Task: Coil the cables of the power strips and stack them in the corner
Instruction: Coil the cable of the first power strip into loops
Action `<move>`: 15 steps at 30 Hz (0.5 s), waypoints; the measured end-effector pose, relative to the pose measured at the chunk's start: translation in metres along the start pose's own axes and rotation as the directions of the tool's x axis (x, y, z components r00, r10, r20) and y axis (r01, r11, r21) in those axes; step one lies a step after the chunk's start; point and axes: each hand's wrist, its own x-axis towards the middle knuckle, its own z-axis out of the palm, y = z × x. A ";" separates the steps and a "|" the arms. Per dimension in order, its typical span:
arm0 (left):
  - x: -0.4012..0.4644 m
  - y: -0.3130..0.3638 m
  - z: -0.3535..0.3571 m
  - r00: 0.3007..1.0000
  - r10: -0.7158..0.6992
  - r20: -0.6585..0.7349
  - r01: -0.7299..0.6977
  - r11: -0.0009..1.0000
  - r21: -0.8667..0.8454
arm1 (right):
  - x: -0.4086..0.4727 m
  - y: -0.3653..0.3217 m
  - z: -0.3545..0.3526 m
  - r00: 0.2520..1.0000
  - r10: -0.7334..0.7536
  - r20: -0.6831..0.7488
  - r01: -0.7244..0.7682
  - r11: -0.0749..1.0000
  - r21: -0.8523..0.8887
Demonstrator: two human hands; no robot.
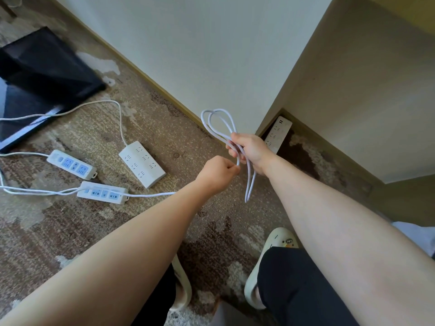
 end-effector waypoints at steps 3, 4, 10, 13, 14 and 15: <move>0.001 -0.001 -0.002 1.000 0.010 -0.023 -0.011 1.000 -0.010 | 0.000 -0.002 0.002 1.000 -0.012 0.003 0.012 1.000 0.019; 0.000 -0.003 -0.003 1.000 0.018 -0.016 -0.017 1.000 0.005 | 0.000 -0.003 0.003 1.000 -0.027 -0.008 0.027 1.000 0.008; -0.015 -0.034 -0.026 0.995 0.053 0.080 -0.061 0.993 0.101 | -0.001 -0.011 0.000 0.995 -0.050 -0.085 0.058 0.993 0.104; -0.023 -0.059 -0.043 0.992 0.053 0.115 -0.073 0.982 0.172 | -0.002 -0.015 -0.003 0.986 -0.064 -0.157 0.081 0.991 0.108; -0.025 -0.071 -0.051 0.993 0.028 0.117 -0.052 0.977 0.206 | -0.002 -0.016 -0.005 0.979 -0.072 -0.188 0.090 0.992 0.088; -0.029 -0.084 -0.059 0.994 -0.011 0.108 -0.016 0.971 0.239 | 0.000 -0.018 -0.006 0.971 -0.081 -0.225 0.099 0.993 0.068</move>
